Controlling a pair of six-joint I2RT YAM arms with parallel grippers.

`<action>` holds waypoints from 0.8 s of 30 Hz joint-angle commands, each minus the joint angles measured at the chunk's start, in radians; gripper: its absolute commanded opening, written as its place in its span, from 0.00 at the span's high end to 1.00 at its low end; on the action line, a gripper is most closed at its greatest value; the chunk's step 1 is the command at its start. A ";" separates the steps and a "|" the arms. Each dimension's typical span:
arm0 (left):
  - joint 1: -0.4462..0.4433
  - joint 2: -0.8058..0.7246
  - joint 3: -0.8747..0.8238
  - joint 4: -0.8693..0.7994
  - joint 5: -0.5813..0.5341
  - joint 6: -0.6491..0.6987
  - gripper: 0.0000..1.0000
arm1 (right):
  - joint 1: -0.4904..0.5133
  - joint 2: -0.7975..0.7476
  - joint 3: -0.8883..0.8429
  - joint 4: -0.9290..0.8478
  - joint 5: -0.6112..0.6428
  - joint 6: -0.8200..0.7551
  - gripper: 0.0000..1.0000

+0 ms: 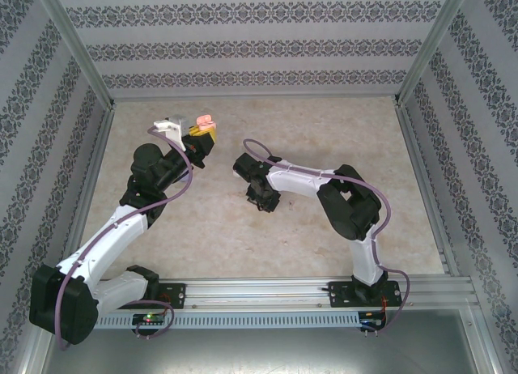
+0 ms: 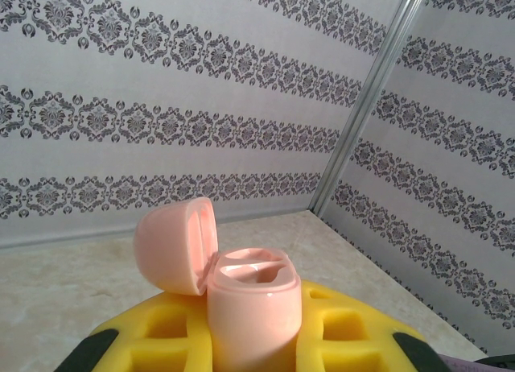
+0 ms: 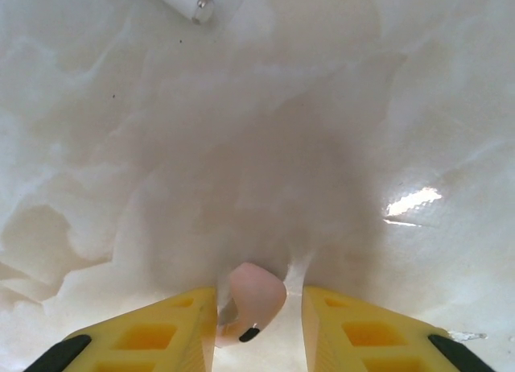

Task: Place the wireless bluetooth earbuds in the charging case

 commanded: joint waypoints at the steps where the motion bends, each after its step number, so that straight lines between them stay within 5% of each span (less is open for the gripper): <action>1: -0.012 -0.021 -0.001 0.056 0.000 -0.019 1.00 | -0.011 0.023 0.013 -0.018 -0.002 0.018 0.67; 16: -0.019 -0.011 0.010 0.055 0.007 -0.018 1.00 | -0.028 0.026 0.024 -0.016 0.009 -0.004 0.76; 24: -0.027 -0.005 0.020 0.049 0.005 -0.015 1.00 | -0.043 0.023 0.014 -0.018 0.015 -0.013 0.69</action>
